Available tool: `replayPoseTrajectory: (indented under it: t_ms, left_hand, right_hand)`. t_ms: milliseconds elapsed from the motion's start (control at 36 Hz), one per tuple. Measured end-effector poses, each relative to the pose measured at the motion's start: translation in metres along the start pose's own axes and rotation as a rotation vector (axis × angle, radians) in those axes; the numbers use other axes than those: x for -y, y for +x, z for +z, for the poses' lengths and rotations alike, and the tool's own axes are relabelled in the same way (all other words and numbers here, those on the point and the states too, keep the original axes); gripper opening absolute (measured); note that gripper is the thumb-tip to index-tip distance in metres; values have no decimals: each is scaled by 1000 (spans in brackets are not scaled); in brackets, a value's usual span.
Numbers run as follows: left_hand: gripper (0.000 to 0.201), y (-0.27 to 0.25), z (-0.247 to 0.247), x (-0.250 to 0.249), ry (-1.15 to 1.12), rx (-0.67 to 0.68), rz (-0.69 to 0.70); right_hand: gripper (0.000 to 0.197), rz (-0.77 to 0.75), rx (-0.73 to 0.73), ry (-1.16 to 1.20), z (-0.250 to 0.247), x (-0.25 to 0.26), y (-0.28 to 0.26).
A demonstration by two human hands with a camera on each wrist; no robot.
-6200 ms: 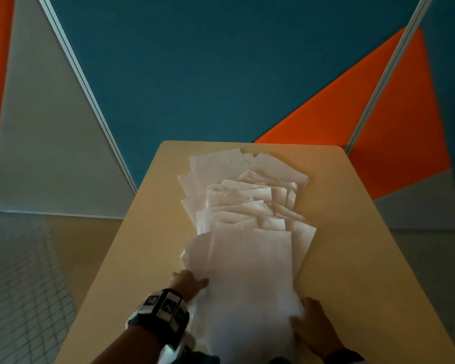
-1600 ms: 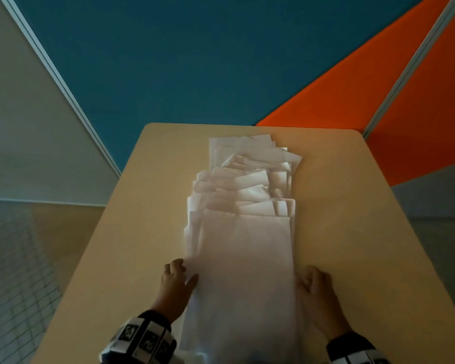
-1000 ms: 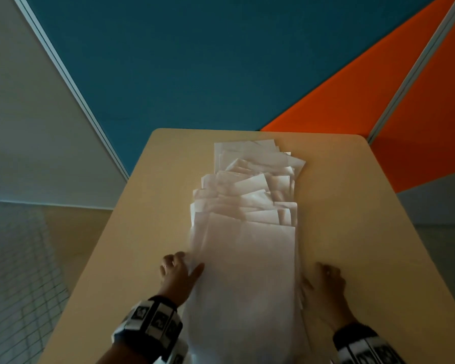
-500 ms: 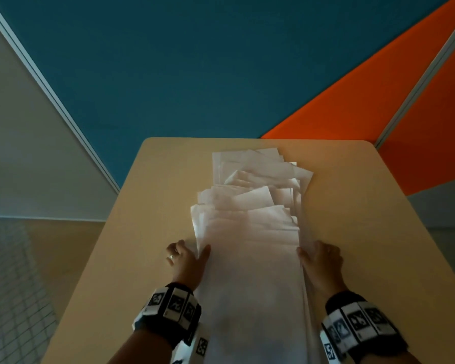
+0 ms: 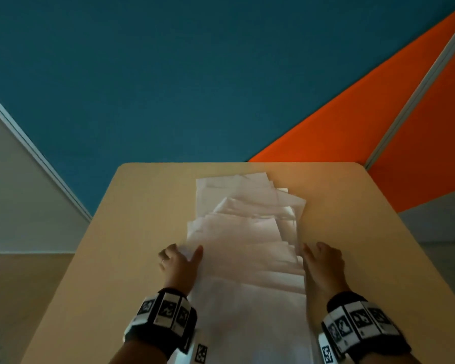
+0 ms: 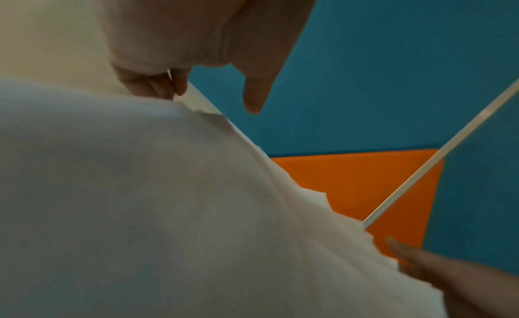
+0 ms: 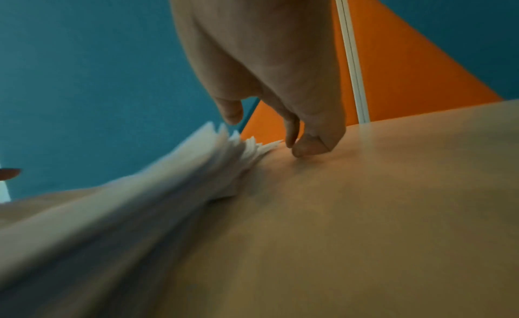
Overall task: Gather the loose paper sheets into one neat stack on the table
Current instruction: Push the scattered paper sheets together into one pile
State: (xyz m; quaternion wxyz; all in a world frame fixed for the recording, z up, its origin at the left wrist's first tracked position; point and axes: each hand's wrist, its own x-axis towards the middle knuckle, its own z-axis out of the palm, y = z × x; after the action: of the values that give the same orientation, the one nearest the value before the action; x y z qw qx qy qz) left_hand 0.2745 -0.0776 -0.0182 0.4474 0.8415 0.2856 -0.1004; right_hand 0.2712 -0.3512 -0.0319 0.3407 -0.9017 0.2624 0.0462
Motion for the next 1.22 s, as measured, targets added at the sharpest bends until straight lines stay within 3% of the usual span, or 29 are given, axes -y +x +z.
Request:
replayPoseTrajectory:
  t_ms: [56,111,222,306,333,472,556,611,778,917,1083,1139,1222]
  left_hand:
    - [74,4,-1,-5,36,-14,-1]
    - [73,9,3,-11,33,-10,2]
    - [71,22,11,-29,63,57,17]
    - [74,29,13,-39,128,135,40]
    - [74,32,11,-41,122,150,52]
    - [61,43,-2,-37,37,203,143]
    - [71,47,-8,-31,31,73,75]
    - [73,46,-9,-28,147,22,15]
    - [62,31,-2,-28,189,166,113]
    - [60,7,-25,-8,-24,102,53]
    - [44,-59,-41,65,70,22,131]
    - [41,-74,-35,71,91,91,169]
    - [44,-89,-27,64,104,197,192]
  right_hand:
    - [47,30,-25,-134,-1,3,11]
    - [49,27,-31,-152,0,11,19]
    - [56,-3,30,-26,14,32,29]
    - [89,47,84,176,30,29,41]
    - [91,49,93,197,28,34,38]
    - [70,-13,191,222,5,47,32]
    - [42,-16,135,103,2,39,42]
    - [44,-17,96,42,4,33,44]
    - [61,-48,237,107,9,42,21]
    - [44,-11,183,98,-17,26,-11]
    - [32,-28,110,73,-25,-25,-82]
    - [28,-44,150,76,-12,-31,-96]
    - [39,-110,262,53,4,-30,-109]
